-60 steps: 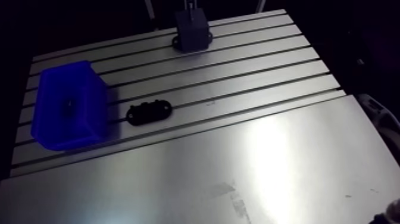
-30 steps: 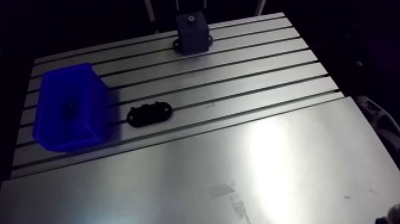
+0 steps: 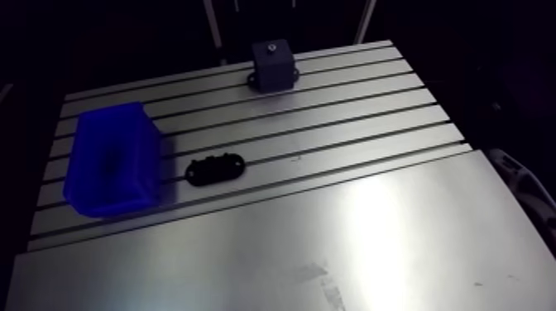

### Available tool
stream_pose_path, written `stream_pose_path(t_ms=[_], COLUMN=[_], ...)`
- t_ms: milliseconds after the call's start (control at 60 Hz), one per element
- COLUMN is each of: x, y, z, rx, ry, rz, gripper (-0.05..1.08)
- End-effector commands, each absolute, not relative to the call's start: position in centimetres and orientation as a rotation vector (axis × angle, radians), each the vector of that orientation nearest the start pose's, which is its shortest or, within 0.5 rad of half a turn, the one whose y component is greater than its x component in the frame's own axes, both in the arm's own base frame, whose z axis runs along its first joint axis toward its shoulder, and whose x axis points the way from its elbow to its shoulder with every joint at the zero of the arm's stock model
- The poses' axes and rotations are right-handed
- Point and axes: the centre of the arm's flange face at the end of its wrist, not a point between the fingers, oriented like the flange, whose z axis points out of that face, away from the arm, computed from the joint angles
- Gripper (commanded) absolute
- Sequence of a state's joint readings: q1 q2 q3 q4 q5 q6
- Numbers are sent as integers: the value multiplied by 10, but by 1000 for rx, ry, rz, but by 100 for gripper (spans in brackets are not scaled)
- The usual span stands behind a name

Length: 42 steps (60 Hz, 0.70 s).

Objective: Pick up the M10 bolt and insert it into the hole until fully seated.

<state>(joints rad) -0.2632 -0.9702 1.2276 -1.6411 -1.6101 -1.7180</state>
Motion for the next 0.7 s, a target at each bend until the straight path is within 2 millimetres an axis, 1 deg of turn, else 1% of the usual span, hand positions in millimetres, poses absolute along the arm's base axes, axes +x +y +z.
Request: stream_pose_path(t_ms=[17,33,67,83,100,117,133,150,167,183,200,217,233,250,283,300,317,333,350,367,383,400,417,433,467,483,500,517,533,550,567,583,600,617,633,650,667,683,700], x=[-686,-686,-678,-678,-673,-673,-668,-668,-662,-662,-655,-655,-647,-647,-630,-630,-623,-623,-616,-616,-609,-609,-604,-604,-592,-592,-587,-587,-581,-581,-574,-574,-566,-566,-558,-558,-551,-551,-544], y=[20,20,-1,-1,-15,-15,-28,-28,-41,-41,-51,-51,-61,-61,-83,-83,-92,-92,-101,-101,-109,-109,-116,-116,-130,-130,-136,-136,-143,-143,-150,-150,-160,-160,-172,-172,-177,-177,-182], z=[361,361,376,376,384,384,392,392,396,396,401,401,408,408,424,424,432,432,439,439,444,444,447,447,447,447,448,448,452,452,458,458,465,465,472,472,478,478,486], rx=[106,106,62,62,32,32,2,2,-27,-27,-55,-55,-91,-91,-191,-191,-240,-240,-277,-277,-302,-302,-317,-317,-339,-339,-346,-346,-347,-347,-338,-338,-331,-331,-334,-334,-330,-330,-329], ry=[3020,3020,3040,3040,3048,3048,3056,3056,3056,3056,3054,3054,3055,3055,3063,3063,3066,3066,3067,3067,3062,3062,3048,3048,2989,2989,2970,2970,2967,2967,2975,2975,2984,2984,2994,2994,3005,3005,3019], rz=[25,25,31,31,37,37,43,43,44,44,46,46,48,48,46,46,49,49,48,48,48,48,46,46,43,43,42,42,47,47,51,51,61,61,74,74,99,99,127], gripper=[0,0,0,0,0,0,0,0,0,0,0,0,0,0,0,0,0,0,0,0,0,0,0,0,0,0,0,0,0,0,0,0,1,1,1,1,1,1,1])
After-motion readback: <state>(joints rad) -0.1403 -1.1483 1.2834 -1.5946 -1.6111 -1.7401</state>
